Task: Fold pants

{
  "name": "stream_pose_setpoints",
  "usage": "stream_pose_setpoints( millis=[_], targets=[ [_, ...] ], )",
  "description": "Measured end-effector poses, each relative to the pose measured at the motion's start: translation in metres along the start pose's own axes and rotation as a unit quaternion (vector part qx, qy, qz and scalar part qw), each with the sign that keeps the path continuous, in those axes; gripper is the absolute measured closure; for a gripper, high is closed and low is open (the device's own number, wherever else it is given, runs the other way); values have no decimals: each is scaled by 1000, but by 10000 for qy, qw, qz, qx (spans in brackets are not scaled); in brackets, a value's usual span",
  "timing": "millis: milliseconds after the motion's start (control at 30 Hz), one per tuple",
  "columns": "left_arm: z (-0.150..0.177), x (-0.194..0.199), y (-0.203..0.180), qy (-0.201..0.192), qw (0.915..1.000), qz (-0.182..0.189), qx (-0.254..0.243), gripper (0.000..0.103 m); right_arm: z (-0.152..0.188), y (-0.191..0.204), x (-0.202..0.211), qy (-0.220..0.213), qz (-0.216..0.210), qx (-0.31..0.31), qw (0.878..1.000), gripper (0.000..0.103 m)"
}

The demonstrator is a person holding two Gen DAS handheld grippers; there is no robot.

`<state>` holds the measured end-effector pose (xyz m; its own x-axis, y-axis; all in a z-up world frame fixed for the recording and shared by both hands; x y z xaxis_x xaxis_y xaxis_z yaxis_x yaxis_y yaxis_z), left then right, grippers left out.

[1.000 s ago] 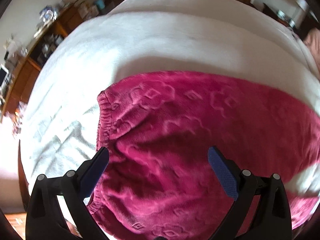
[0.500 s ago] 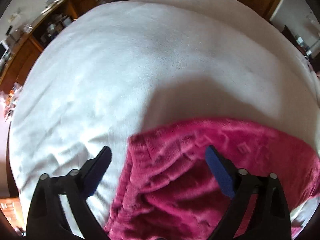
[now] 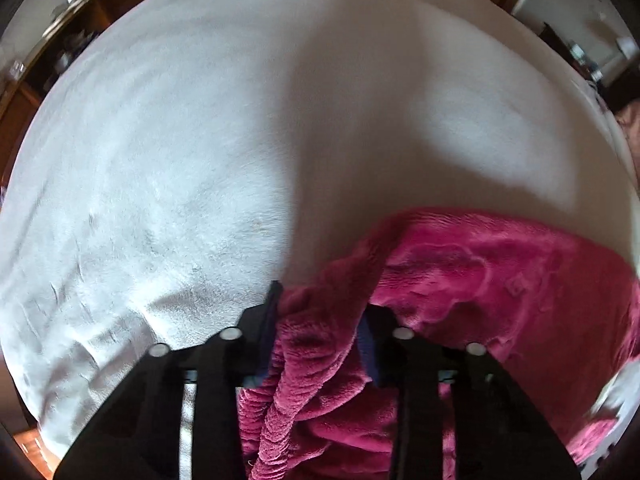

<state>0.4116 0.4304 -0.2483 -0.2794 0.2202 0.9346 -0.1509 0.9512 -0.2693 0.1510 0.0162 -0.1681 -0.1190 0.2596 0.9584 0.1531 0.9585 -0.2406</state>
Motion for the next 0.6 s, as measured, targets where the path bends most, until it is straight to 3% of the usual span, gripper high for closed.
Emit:
stream_pose_setpoints(
  millis=[200, 433, 600],
  targets=[
    [11, 22, -22, -180, 9995, -90, -240, 78, -30, -36, 5, -288, 194, -374, 9987, 3],
    [31, 49, -28, -385, 9990, -99, -184, 78, -92, -130, -10, -727, 622, -1021, 9902, 3],
    [40, 64, -35, -438, 9987, -260, -35, 78, -154, -196, -40, -798, 626, -1276, 9866, 3]
  ],
)
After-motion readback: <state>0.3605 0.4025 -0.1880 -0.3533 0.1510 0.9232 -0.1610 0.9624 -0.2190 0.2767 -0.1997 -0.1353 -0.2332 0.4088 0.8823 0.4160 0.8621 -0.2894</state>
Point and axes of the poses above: each gripper's, at about its wrist camera, not at the fingertips, and x roughly against the way its jaws point, y to its left, z to its underside, the point moved 2 cm from there along -x, roughly the way its jaws point, and after that the axes turned 13 degrees about z, right-handed, at the moved point
